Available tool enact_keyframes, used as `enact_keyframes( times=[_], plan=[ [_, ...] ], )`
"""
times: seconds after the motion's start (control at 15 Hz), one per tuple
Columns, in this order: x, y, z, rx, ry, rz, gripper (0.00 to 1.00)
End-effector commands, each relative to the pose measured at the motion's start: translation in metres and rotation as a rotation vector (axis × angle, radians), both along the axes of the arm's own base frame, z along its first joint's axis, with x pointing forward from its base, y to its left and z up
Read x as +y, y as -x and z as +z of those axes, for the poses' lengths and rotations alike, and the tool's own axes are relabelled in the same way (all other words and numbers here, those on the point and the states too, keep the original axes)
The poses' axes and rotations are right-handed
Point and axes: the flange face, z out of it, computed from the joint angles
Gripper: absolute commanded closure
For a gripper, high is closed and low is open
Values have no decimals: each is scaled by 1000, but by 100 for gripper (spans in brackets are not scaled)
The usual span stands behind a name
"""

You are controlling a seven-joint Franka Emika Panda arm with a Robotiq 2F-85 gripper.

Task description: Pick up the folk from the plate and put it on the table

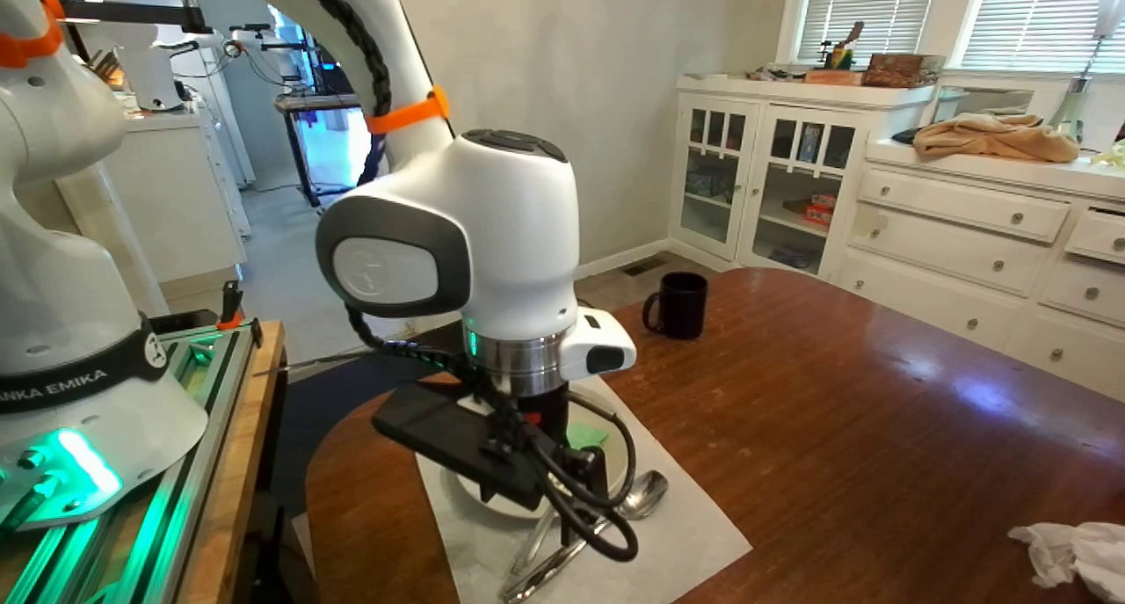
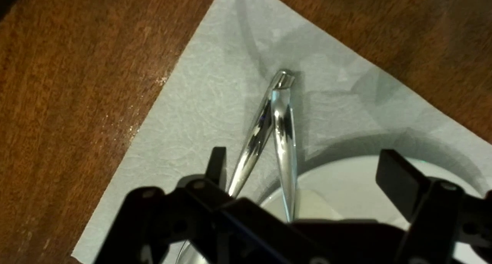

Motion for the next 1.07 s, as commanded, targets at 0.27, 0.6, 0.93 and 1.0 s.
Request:
enact_keyframes(
  times=[0.27, 0.6, 0.93, 1.0],
  plan=[
    [-9, -6, -20, 5, 6, 0, 22],
    [-13, -4, -30, 22, 12, 1, 24],
    [-12, -2, -37, 19, 6, 15, 29],
    [-11, -2, -38, 14, 6, 16, 37]
  ],
)
